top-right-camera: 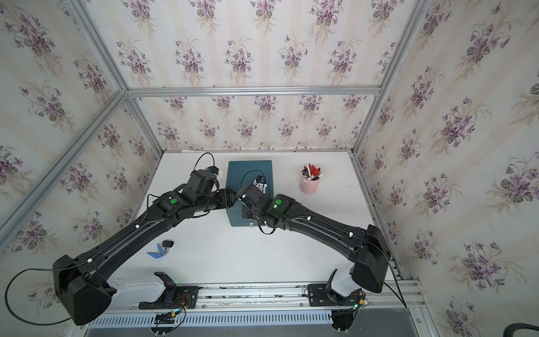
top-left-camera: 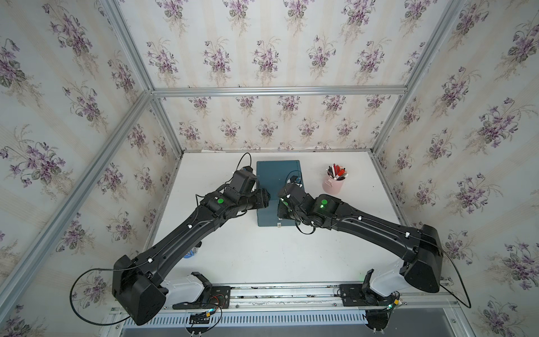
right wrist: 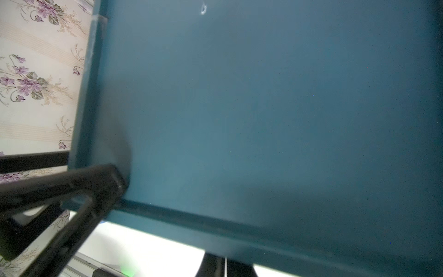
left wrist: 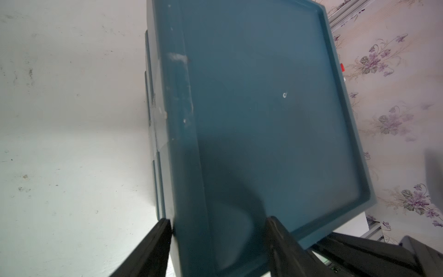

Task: Take the seed bags out of the drawer
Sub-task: Open the drawer in the storage box.

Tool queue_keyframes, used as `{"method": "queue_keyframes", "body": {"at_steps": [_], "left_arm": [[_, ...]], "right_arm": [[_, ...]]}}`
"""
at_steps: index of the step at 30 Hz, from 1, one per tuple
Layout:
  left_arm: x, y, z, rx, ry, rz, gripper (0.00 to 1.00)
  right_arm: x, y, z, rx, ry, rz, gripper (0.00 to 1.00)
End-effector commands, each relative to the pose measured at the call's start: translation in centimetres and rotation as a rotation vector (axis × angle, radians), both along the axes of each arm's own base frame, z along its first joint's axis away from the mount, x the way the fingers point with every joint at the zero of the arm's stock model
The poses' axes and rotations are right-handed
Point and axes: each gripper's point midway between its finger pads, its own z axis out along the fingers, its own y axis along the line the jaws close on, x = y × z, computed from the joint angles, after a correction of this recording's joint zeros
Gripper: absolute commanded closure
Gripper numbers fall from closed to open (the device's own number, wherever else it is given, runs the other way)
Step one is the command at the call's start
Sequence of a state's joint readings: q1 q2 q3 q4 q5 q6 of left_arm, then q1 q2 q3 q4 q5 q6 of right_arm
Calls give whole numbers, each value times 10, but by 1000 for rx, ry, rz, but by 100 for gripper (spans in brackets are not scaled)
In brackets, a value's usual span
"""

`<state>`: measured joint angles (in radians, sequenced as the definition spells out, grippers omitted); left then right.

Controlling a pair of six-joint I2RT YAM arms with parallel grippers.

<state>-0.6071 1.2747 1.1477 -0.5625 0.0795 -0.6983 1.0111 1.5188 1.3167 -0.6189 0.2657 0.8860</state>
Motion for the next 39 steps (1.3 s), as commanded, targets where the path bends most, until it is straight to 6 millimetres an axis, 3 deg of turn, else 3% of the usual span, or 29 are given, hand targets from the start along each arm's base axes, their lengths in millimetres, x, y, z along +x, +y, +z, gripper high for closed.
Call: {"method": "queue_keyframes", "body": {"at_steps": [1,10,19,27,39], "left_arm": [[-7,15,-20,65,64,39,39],[-6,24,-38,67,121,104,49],[-3,36,-44,80,143,145,54],[-4,40,-43,84,145,156,55],[-6,40,-42,88,148,149,56]], "right_arm": [[1,-5,-6,-15,-10,4,100],[-26,-26,-9,-10,-26,54,100],[-86,-28,14,32,-52,160,100],[-134,-23,4,-3,-24,226,100],[-145,-17,-11,6,1,241,100]]}}
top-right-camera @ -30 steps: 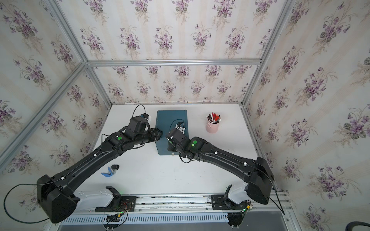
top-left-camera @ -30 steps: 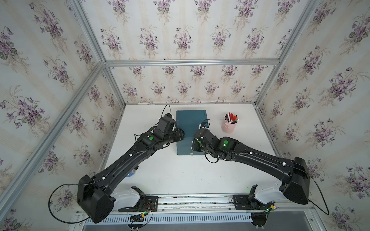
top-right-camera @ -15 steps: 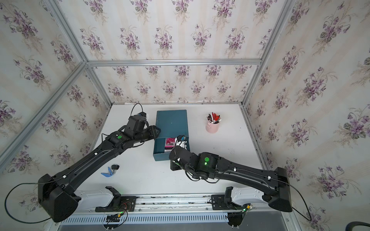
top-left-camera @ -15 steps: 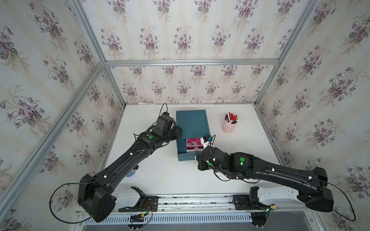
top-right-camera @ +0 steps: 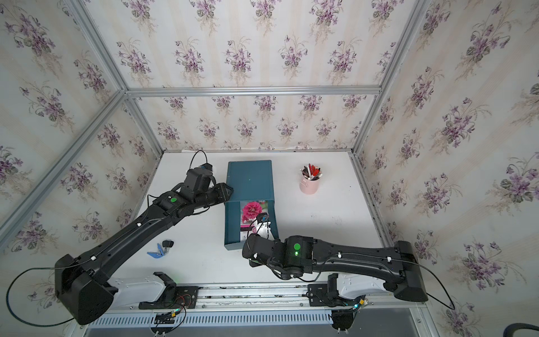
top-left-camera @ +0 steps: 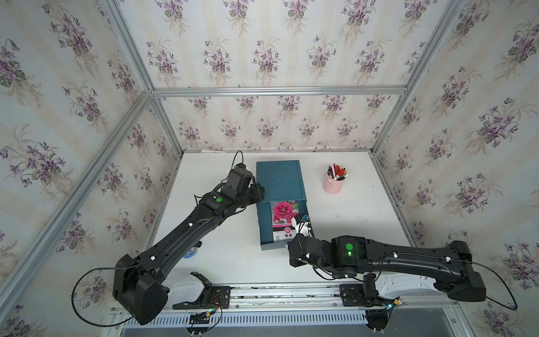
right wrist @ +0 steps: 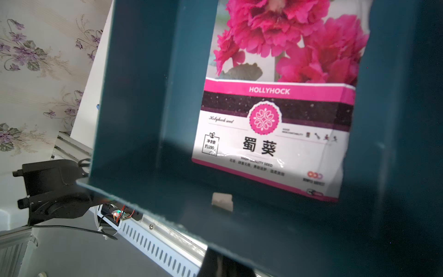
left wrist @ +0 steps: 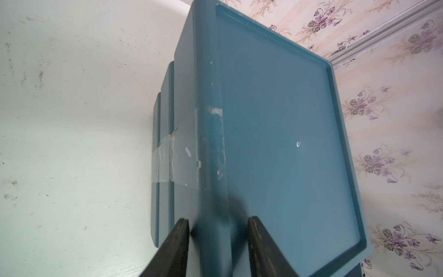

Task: Take the seed bags out of the drawer
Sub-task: Open the drawer in the storage box.

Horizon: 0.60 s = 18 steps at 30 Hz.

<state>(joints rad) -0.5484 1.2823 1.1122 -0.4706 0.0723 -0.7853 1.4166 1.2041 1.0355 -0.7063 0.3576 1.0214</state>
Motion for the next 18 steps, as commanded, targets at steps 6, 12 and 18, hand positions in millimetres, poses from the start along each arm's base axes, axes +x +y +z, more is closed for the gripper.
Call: {"method": "queue_keyframes", "body": {"at_steps": [6,12,18], "left_arm": [[-28,26,-37,164,160,1,53],[-28,26,-30,180,141,-25,53],[-31,27,-19,170,121,-36,46]], "right_arm": [[2,-3,45,-19,-99,40,15],[6,-11,116,36,-187,63,16],[64,-15,107,-46,-135,-60,21]]}}
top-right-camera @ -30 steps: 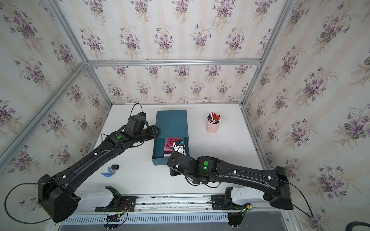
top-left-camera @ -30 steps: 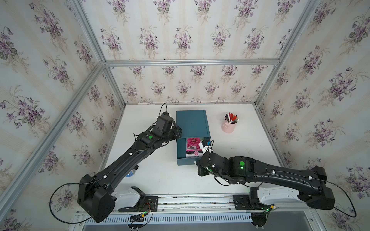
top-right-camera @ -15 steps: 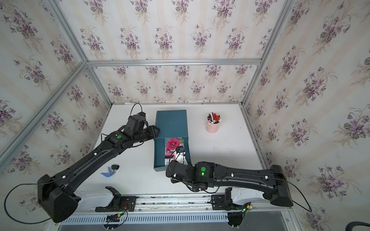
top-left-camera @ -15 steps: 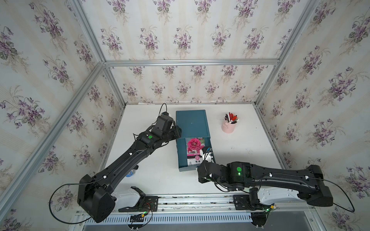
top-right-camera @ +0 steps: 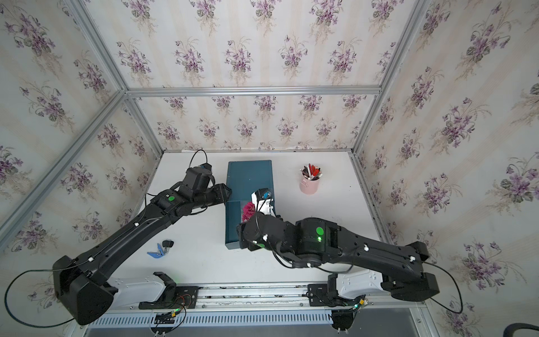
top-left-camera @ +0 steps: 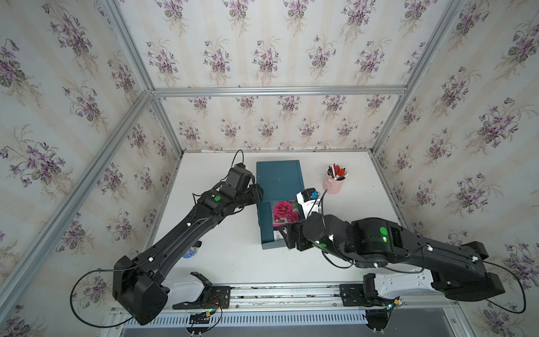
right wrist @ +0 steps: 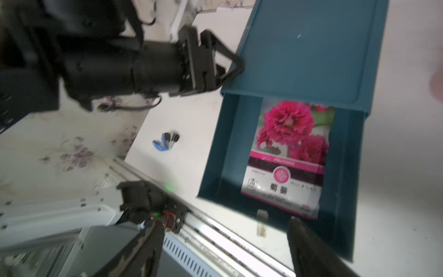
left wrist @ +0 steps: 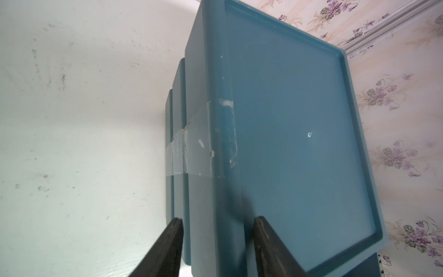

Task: Take the seed bags out of the drawer
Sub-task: Open the drawer in the storage box, then pick up the seed packet from the drawer.

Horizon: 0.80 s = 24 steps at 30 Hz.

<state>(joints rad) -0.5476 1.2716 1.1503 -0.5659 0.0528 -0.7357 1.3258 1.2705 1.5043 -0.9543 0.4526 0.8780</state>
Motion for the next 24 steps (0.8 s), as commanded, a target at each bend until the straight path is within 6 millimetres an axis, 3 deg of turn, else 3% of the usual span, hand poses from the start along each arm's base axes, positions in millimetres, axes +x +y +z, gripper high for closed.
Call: {"method": "queue_keyframes", "body": {"at_steps": [1,5,8,14,20,24], "left_arm": [[-23,17,-20,103,104,-18,45],[-30,14,-11,85,97,-46,45],[-36,10,-9,72,97,-66,46],[-41,7,-14,58,110,-81,45],[-39,2,-22,44,128,-88,46],[-39,2,-25,47,133,-87,46]], "right_arm": [[28,-11,-31,-97,66,-16,22],[61,-11,-61,-76,122,-57,22],[75,-8,-79,-68,156,-73,22],[79,-3,-104,-103,197,-91,22],[85,-19,-134,-184,228,-197,20],[78,-2,-149,-133,277,-152,20]]}}
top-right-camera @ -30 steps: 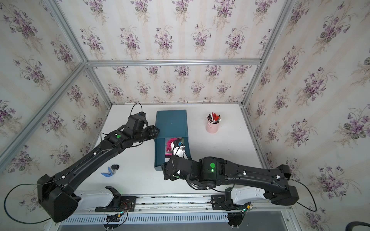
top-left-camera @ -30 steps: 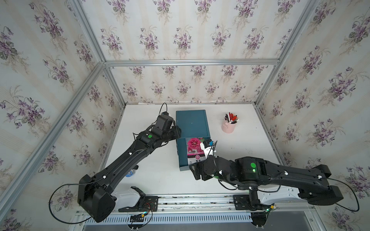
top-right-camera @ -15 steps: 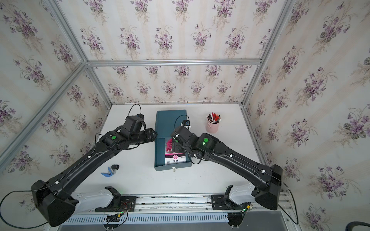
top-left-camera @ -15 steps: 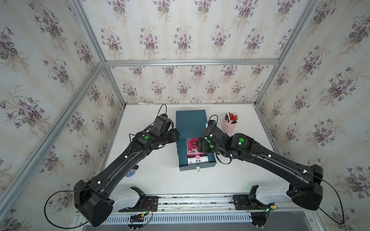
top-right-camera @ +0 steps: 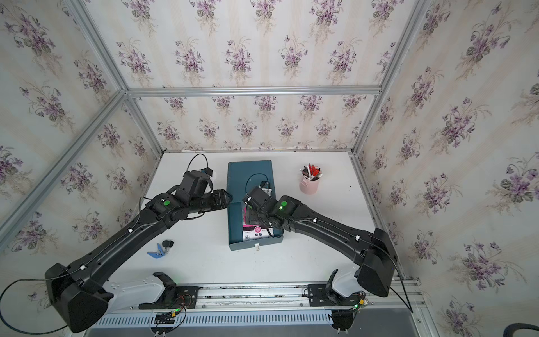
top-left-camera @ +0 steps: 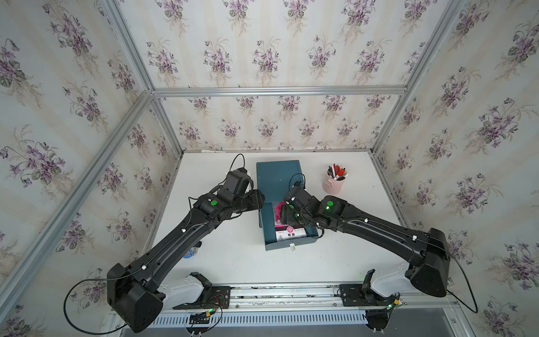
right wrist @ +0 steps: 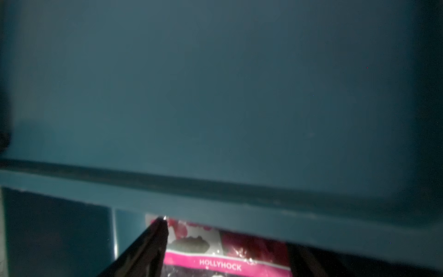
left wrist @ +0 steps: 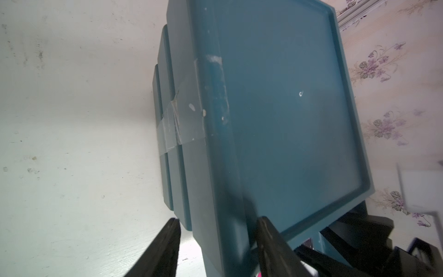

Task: Take the seed bags out of the drawer
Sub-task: Pick up the seed packet from the drawer.

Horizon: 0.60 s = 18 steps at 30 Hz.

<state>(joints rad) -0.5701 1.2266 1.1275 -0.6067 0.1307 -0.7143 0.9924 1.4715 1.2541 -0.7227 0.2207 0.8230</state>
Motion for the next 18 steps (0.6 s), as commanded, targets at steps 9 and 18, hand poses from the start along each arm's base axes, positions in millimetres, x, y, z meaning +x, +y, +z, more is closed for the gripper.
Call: {"method": "queue_keyframes", "body": {"at_steps": [9,18], "left_arm": [[-13,15,-29,98,99,16,46],[-12,18,-31,121,101,16,46]], "right_arm": [[-15,49,1,117,59,81,24],[-1,14,25,-16,-44,-6,20]]}}
